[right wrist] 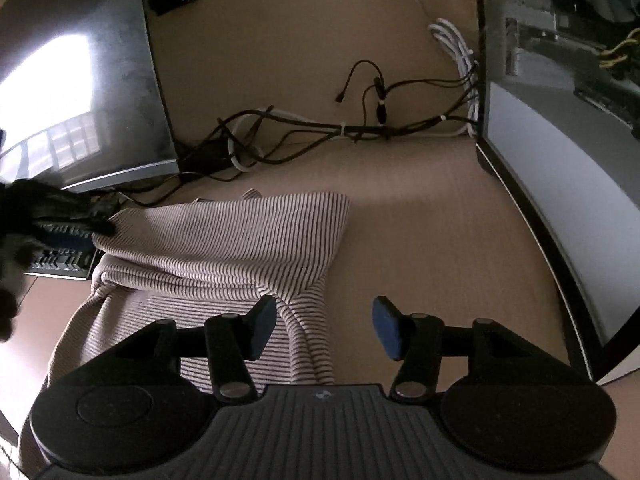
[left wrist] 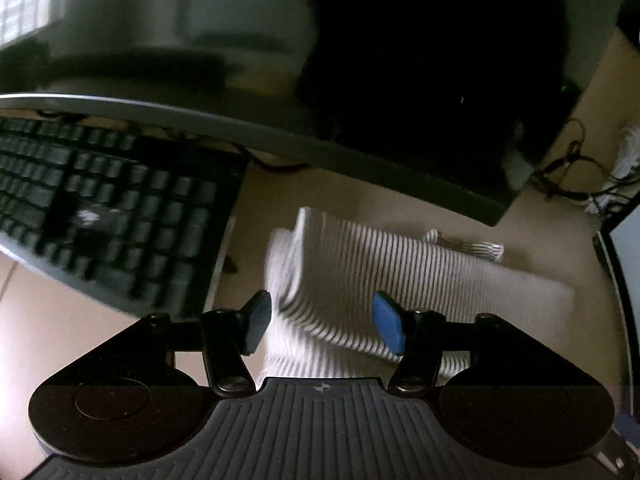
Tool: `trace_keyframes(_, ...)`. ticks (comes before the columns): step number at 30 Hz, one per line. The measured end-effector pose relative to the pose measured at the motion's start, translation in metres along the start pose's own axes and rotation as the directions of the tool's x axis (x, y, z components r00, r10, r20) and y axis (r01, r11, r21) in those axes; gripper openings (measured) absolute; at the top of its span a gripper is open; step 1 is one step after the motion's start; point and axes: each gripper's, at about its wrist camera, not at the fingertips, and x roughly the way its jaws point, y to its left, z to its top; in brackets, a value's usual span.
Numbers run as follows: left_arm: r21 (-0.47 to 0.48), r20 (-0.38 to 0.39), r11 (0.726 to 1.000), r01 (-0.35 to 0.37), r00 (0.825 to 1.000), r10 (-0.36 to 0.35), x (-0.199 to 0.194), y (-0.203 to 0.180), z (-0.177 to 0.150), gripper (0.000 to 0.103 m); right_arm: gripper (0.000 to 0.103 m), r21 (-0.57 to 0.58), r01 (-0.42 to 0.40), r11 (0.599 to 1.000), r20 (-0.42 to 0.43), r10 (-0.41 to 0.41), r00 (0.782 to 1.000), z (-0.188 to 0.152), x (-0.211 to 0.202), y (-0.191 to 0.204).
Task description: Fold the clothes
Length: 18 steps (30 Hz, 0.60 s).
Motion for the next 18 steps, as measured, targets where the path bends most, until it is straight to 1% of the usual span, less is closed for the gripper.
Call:
trace_keyframes(1, 0.013, 0.011, 0.999, -0.034, 0.999, 0.033, 0.002, -0.005, 0.0, 0.037, 0.06, -0.015, -0.006, 1.0, 0.001, 0.006, 1.0, 0.001, 0.0, -0.001)
trace_keyframes(2, 0.022, 0.022, 0.998, -0.052, 0.998, 0.052, 0.001, -0.009, 0.0, 0.015, 0.063, -0.031, -0.011, 0.999, 0.001, 0.011, 1.0, 0.003, 0.001, -0.002)
trace_keyframes(4, 0.03, 0.042, 0.999, -0.03, 0.999, 0.029, -0.009, -0.011, 0.001, 0.015, 0.063, -0.044, -0.014, 0.999, -0.002, 0.014, 1.0, 0.011, 0.006, -0.004)
trace_keyframes(6, 0.046, 0.076, 0.998, 0.031, 0.996, -0.034, -0.024, -0.008, 0.0, 0.015, 0.063, -0.03, -0.024, 0.999, 0.004, 0.025, 1.0, 0.02, 0.011, -0.005)
trace_keyframes(8, 0.059, 0.095, 0.998, 0.024, 0.995, -0.03, -0.031, -0.003, -0.005, 0.015, 0.063, -0.017, -0.038, 0.999, 0.01, 0.038, 0.999, 0.027, 0.018, -0.001)
trace_keyframes(10, 0.021, 0.073, 1.0, 0.018, 0.997, -0.02, -0.027, 0.006, -0.011, 0.015, 0.063, -0.017, -0.048, 0.999, 0.011, 0.048, 0.999, 0.031, 0.024, 0.007)
trace_keyframes(12, -0.016, 0.047, 1.0, -0.004, 0.999, 0.005, -0.022, 0.016, -0.018, 0.015, 0.063, -0.042, -0.064, 0.997, 0.004, 0.064, 0.998, 0.031, 0.028, 0.016)
trace_keyframes(14, -0.037, 0.034, 0.999, 0.002, 0.999, -0.001, -0.025, 0.023, -0.024, 0.015, 0.063, -0.085, -0.08, 0.993, -0.004, 0.08, 0.997, 0.033, 0.031, 0.024)
trace_keyframes(18, -0.026, 0.059, 1.0, 0.001, 0.998, 0.001, -0.044, 0.029, -0.027, 0.017, 0.063, -0.121, -0.067, 0.99, -0.009, 0.066, 0.998, 0.044, 0.039, 0.027)
